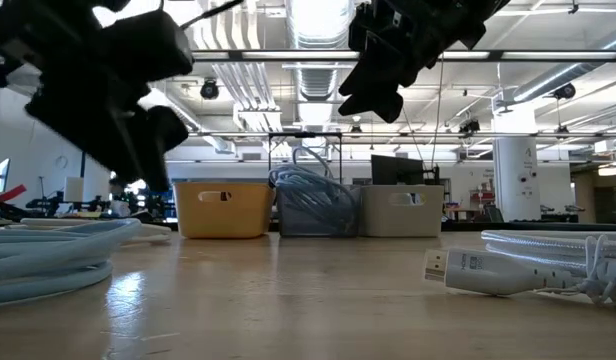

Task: Pick & Place USB Port
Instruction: Put the blue hdmi cable into the black bin

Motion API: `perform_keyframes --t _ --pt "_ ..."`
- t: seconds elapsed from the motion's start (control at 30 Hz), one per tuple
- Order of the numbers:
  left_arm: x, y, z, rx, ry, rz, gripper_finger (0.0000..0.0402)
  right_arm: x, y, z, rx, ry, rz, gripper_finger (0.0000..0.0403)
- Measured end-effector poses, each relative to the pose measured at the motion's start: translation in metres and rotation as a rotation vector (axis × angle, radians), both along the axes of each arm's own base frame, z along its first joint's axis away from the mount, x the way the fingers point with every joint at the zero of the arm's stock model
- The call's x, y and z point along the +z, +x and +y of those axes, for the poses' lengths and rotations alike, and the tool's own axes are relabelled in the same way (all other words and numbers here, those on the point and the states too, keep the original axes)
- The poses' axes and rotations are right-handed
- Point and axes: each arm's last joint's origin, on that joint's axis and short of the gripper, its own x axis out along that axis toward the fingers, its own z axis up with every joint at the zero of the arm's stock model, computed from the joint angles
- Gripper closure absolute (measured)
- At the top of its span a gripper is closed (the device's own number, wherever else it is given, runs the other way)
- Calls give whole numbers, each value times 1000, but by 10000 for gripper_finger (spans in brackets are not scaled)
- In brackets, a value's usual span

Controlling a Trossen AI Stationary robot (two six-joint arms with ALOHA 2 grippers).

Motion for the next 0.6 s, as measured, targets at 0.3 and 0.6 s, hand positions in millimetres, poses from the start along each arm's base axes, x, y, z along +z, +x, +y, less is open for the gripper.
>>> perform_keyframes --t 0.3,0.6 --pt "-21 -3 -17 -39 -94 152 225 0 0 1 2 2 -4 234" --pt "-38 -3 -19 5 -47 221 225 0 0 1 2 0 -4 234"
